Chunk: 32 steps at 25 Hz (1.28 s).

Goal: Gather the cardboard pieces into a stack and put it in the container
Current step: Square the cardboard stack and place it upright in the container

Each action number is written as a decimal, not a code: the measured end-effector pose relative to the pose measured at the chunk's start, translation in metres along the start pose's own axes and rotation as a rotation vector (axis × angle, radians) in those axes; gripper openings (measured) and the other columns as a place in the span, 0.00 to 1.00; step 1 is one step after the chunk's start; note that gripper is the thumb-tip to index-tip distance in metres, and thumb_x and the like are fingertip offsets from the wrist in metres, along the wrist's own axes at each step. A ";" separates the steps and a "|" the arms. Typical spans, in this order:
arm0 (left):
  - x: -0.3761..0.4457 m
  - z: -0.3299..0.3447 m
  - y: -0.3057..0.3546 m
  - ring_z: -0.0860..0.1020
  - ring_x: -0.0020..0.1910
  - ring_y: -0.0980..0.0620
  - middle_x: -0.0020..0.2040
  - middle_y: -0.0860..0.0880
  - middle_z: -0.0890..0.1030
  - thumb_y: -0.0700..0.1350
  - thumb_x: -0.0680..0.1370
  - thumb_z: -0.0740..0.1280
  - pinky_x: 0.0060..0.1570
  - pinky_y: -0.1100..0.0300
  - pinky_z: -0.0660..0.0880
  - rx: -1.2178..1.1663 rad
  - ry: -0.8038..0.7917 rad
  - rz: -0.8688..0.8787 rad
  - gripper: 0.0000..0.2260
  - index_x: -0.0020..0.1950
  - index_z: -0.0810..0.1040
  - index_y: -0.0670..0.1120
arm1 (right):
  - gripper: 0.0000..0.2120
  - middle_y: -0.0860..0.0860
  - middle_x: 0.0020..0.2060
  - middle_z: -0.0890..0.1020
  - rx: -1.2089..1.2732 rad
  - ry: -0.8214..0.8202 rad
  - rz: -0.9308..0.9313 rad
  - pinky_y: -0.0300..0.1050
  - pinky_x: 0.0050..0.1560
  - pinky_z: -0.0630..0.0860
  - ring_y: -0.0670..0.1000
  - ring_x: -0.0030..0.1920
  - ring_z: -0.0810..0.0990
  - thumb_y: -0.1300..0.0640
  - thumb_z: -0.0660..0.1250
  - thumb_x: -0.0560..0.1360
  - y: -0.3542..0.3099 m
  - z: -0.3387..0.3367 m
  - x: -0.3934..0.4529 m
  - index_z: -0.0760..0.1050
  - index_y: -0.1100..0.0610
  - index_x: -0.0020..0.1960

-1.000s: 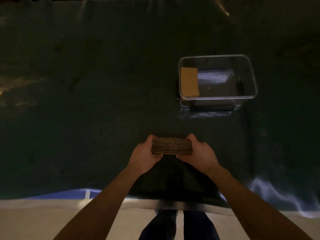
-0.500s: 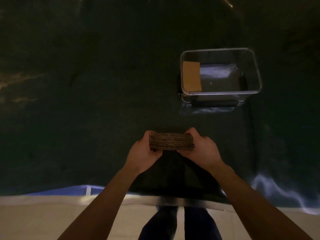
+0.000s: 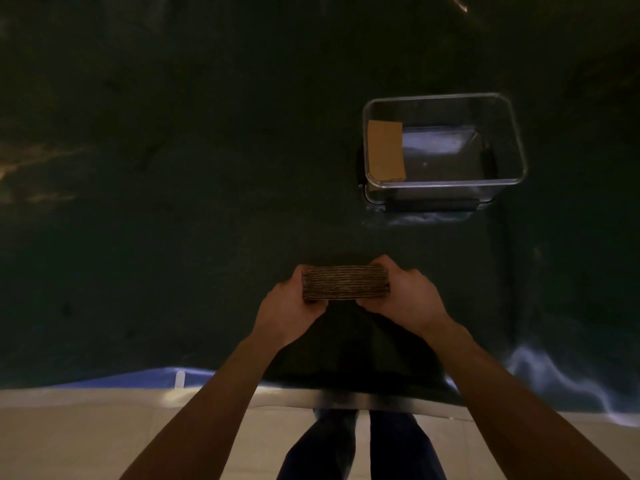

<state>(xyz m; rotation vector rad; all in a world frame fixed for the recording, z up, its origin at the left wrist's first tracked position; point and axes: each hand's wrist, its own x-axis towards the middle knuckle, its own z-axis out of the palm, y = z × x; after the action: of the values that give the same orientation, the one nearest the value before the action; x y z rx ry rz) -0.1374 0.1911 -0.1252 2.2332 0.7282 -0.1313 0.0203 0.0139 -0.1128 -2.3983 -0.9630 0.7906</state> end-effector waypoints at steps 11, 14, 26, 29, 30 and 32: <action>0.001 -0.002 -0.001 0.80 0.49 0.60 0.53 0.60 0.80 0.59 0.68 0.70 0.45 0.60 0.75 -0.073 -0.080 0.037 0.19 0.56 0.68 0.67 | 0.24 0.44 0.48 0.84 0.131 -0.045 0.080 0.43 0.49 0.78 0.46 0.48 0.82 0.43 0.77 0.65 0.008 0.008 -0.005 0.72 0.46 0.56; 0.000 -0.014 0.005 0.77 0.55 0.60 0.56 0.58 0.73 0.57 0.66 0.73 0.53 0.58 0.78 -0.325 -0.071 0.094 0.21 0.53 0.70 0.74 | 0.26 0.40 0.51 0.83 0.429 -0.083 0.097 0.32 0.50 0.73 0.38 0.51 0.81 0.48 0.81 0.63 -0.001 0.000 -0.006 0.75 0.47 0.58; 0.005 -0.016 0.032 0.79 0.48 0.60 0.44 0.62 0.81 0.50 0.65 0.73 0.46 0.56 0.76 -0.920 0.139 -0.062 0.14 0.47 0.75 0.62 | 0.30 0.51 0.46 0.80 1.189 -0.332 0.354 0.40 0.29 0.70 0.46 0.35 0.76 0.50 0.80 0.63 -0.042 0.017 -0.032 0.73 0.50 0.62; 0.006 -0.031 0.024 0.81 0.51 0.62 0.49 0.62 0.83 0.51 0.65 0.75 0.45 0.61 0.80 -0.769 0.091 0.011 0.18 0.48 0.73 0.65 | 0.42 0.46 0.60 0.76 0.842 -0.130 0.196 0.40 0.50 0.78 0.44 0.55 0.78 0.54 0.82 0.63 -0.038 -0.001 -0.020 0.65 0.39 0.70; 0.006 -0.034 0.024 0.82 0.51 0.61 0.50 0.61 0.83 0.50 0.64 0.76 0.45 0.63 0.80 -0.709 0.045 0.046 0.19 0.49 0.73 0.65 | 0.46 0.43 0.62 0.75 0.764 -0.093 0.112 0.38 0.55 0.76 0.42 0.59 0.76 0.54 0.83 0.61 -0.040 -0.008 -0.013 0.62 0.37 0.71; 0.007 -0.037 0.026 0.83 0.53 0.58 0.52 0.60 0.83 0.47 0.64 0.78 0.49 0.63 0.79 -0.611 -0.024 0.112 0.23 0.50 0.72 0.67 | 0.47 0.39 0.60 0.76 0.691 -0.128 -0.047 0.30 0.56 0.73 0.37 0.61 0.75 0.55 0.83 0.59 -0.049 -0.015 0.004 0.61 0.36 0.70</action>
<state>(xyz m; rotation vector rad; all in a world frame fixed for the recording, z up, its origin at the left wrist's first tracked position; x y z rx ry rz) -0.1223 0.2067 -0.0845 1.6769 0.5363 0.1085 0.0090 0.0466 -0.0749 -1.7392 -0.6416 1.0599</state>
